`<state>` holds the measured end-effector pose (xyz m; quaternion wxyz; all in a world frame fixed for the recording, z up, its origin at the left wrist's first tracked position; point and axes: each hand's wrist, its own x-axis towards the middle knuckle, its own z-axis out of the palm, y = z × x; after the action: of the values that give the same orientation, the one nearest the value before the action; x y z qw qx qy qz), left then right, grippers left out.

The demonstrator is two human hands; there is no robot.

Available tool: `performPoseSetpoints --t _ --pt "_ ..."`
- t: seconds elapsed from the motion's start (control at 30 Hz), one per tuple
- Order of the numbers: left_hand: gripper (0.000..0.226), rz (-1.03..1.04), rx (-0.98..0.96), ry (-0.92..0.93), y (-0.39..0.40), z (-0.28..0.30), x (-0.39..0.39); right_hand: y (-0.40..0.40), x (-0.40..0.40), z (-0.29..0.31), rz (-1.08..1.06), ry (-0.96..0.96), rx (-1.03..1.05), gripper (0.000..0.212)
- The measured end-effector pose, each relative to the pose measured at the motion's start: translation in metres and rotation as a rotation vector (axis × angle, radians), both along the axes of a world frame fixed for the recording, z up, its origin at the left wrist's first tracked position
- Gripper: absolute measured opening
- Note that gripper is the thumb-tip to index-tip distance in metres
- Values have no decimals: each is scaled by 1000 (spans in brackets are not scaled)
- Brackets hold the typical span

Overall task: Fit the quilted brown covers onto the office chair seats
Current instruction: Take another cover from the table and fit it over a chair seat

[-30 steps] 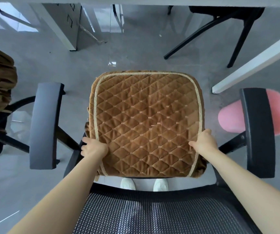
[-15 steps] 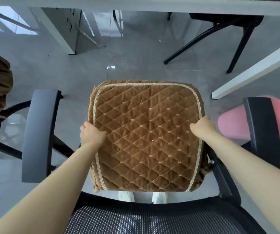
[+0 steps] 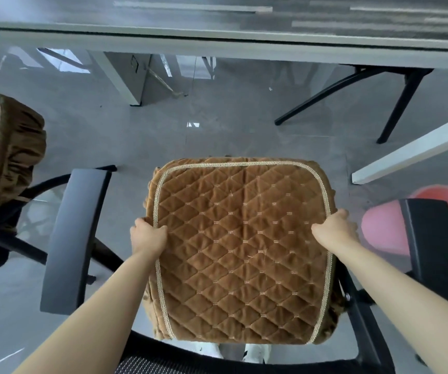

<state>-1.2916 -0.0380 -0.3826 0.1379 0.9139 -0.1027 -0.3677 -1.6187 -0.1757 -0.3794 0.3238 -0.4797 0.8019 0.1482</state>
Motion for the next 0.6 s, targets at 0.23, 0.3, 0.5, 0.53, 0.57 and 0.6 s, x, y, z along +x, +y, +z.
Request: performPoseSetpoints --t 0.23,0.3,0.5,0.53,0.57,0.6 --pt "57 -69 -36 -55 -44 -6 17 -41 19 3 307 -60 -208 70" --pt "55 -141 -57 -114 -66 -12 29 -60 31 3 454 -52 -255 65" --pt "48 -281 -120 -56 -128 -25 47 -114 66 -14 688 -74 -261 54" --pt "45 -300 -116 -56 -132 -27 49 -119 68 -19 737 -70 -230 52" --pt "41 -307 -114 -64 -134 -28 50 -123 70 -23 788 -61 -182 48" --pt "39 -297 -113 -73 -135 -27 50 -127 71 -26 822 -54 -124 44"
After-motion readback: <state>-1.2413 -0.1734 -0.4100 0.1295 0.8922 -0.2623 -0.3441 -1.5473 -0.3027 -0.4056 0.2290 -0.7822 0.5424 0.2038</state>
